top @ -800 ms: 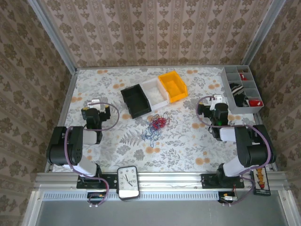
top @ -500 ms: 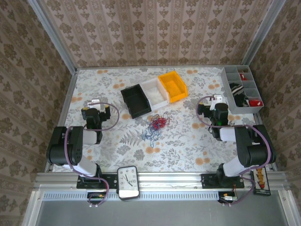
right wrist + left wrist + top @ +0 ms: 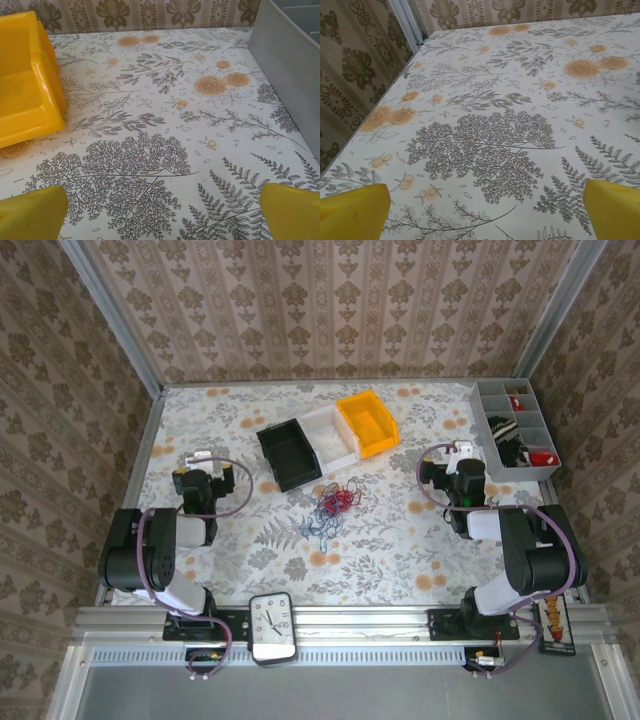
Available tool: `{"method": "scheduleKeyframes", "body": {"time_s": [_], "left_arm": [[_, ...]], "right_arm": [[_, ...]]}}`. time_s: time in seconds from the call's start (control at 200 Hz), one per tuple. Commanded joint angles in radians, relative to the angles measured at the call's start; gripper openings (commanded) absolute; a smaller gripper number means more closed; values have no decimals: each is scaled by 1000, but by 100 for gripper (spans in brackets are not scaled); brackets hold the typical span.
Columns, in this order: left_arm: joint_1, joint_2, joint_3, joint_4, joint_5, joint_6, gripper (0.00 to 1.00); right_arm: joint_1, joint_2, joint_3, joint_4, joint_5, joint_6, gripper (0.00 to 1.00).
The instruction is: Untangle the cables
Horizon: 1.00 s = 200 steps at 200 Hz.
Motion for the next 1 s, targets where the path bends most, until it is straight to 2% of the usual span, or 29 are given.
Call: {"method": "scheduleKeyframes", "body": {"time_s": [0.0,0.23,0.3,0.355,0.41,0.445,0.485,0.52,0.605,0.705,0.76,0.87,0.925,0.995], "left_arm": [[10,3,19,15,8,-2,100],[8,-2,27,1,17,8,100],[-27,-61,69,-121,-15,46,100],[-87,-119,138,-275,-128,84,100],[-163,-160,204,-379,-251,114,100],[-206,-181,237,-442,-278,125,100],[-264,-198,265,-483,-298,135,100],[-314,-205,278,-482,-350,127,100],[-423,-209,314,-512,-482,-23,100],[-500,-192,459,-847,-488,-345,100],[-525,-173,511,-962,-445,-504,100],[-569,-157,528,-1013,-340,-695,100],[-574,-161,506,-998,-293,-754,99],[-576,-174,487,-1022,-277,-831,93]], "right_arm": [[-2,4,-7,31,-9,-14,100],[-3,4,-4,24,-15,-11,100],[-3,-19,13,-15,-5,-8,100],[-3,-79,86,-196,-14,-13,99],[-2,-126,227,-503,-13,9,85],[1,-126,309,-654,-6,45,76],[16,-127,360,-733,13,83,68],[41,-127,378,-755,35,108,66],[128,-156,412,-796,54,145,67],[265,-114,499,-915,65,173,70],[346,-89,538,-960,52,179,70],[453,-50,599,-1028,-30,251,69],[492,-39,611,-1047,-63,289,68],[529,-33,605,-1051,-107,345,67]]}}
